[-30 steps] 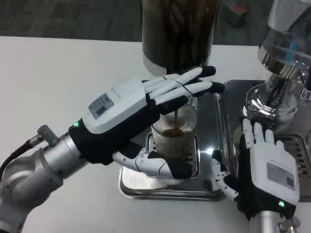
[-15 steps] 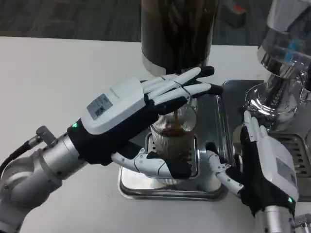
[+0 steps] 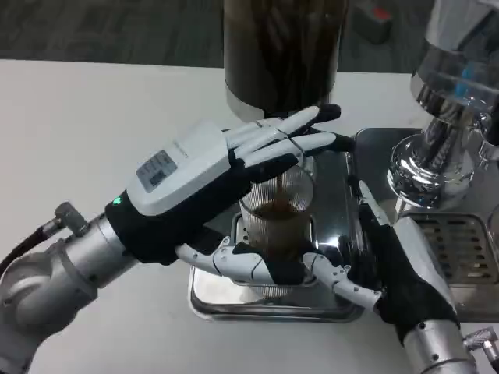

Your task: Grasp the cup under the faucet to collect the drink, then remove the cup.

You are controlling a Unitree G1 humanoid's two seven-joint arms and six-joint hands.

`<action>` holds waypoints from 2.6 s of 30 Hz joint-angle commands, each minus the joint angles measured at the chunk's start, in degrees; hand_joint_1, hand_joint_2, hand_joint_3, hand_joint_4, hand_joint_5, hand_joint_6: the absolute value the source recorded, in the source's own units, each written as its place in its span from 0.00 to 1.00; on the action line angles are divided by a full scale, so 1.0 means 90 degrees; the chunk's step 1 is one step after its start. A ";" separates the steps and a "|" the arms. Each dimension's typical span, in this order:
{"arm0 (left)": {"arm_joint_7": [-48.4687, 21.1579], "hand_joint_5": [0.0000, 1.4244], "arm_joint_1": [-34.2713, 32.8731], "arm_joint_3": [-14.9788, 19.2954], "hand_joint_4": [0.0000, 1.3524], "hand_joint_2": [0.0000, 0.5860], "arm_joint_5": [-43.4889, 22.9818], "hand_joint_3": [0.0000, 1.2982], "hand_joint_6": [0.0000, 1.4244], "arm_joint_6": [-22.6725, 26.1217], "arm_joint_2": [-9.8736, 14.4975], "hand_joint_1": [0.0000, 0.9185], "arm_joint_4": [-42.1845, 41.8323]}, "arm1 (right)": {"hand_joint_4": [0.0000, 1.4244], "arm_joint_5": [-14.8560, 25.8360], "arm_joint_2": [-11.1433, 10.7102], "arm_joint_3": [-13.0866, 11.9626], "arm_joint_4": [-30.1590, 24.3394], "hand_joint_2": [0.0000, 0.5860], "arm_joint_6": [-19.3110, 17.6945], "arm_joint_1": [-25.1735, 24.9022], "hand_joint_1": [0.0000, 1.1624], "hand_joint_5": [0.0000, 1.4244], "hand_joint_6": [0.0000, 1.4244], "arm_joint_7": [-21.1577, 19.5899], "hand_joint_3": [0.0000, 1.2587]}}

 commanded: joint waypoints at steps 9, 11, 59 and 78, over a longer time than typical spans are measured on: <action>0.0115 0.13 0.0147 0.0021 0.00 0.24 0.0260 0.14 0.13 0.0093 0.0112 0.00 -0.0007 | 0.00 0.0176 -0.0029 0.0040 0.0374 0.37 -0.0242 -0.0350 0.52 0.00 0.00 0.0204 0.00; 0.0198 0.13 0.0155 0.0094 0.00 0.24 0.0269 0.14 0.12 0.0131 0.0113 0.00 -0.0012 | 0.00 0.0174 -0.0020 0.0038 0.0393 0.37 -0.0255 -0.0365 0.52 0.00 0.00 0.0194 0.00; 0.1638 0.08 0.1678 0.1086 0.00 0.25 0.0251 0.09 0.06 0.1095 0.0054 0.00 0.1356 | 0.00 0.0895 0.0348 -0.0042 0.1501 0.36 -0.1353 -0.0824 0.54 0.00 0.00 0.0067 0.00; 0.1712 0.10 0.1595 0.0864 0.00 0.26 0.0170 0.10 0.06 0.1110 0.0089 0.00 0.1974 | 0.00 0.1245 0.0536 -0.0065 0.2339 0.32 -0.1741 -0.1246 0.57 0.00 0.01 0.0141 0.00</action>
